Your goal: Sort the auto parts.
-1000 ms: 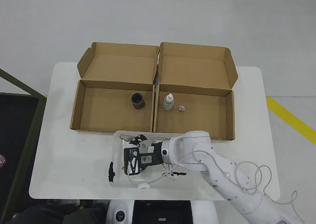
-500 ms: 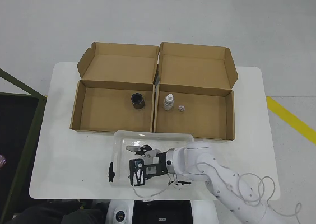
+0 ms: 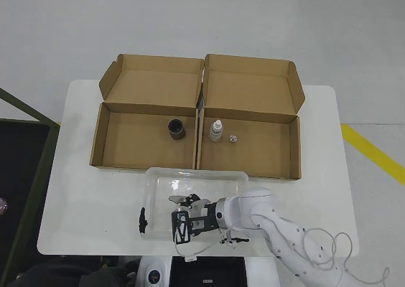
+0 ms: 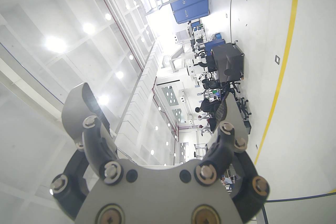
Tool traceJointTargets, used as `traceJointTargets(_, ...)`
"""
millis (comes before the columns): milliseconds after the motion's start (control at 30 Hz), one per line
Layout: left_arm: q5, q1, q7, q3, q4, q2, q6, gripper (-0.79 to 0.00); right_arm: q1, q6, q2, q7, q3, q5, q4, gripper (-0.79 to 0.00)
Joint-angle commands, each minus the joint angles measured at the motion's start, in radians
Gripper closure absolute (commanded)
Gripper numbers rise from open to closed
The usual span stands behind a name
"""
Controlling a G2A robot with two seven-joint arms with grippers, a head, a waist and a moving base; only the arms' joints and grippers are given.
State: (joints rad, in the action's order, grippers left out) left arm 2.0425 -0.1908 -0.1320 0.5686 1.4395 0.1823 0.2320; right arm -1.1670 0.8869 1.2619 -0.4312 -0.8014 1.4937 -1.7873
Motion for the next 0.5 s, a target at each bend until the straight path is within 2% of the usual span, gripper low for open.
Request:
traceJointTargets(0,0.0,0.0,0.0,0.0,0.0,0.0,0.0,-0.785,0.005,-0.003,0.0,0.001,0.006,0.006,0.011,-0.57)
traceJointTargets(467,0.0,0.0,0.0,0.0,0.0,0.0,0.0,-0.785,0.047,-0.032,0.008,-0.001,0.049,0.026,0.11,-0.48)
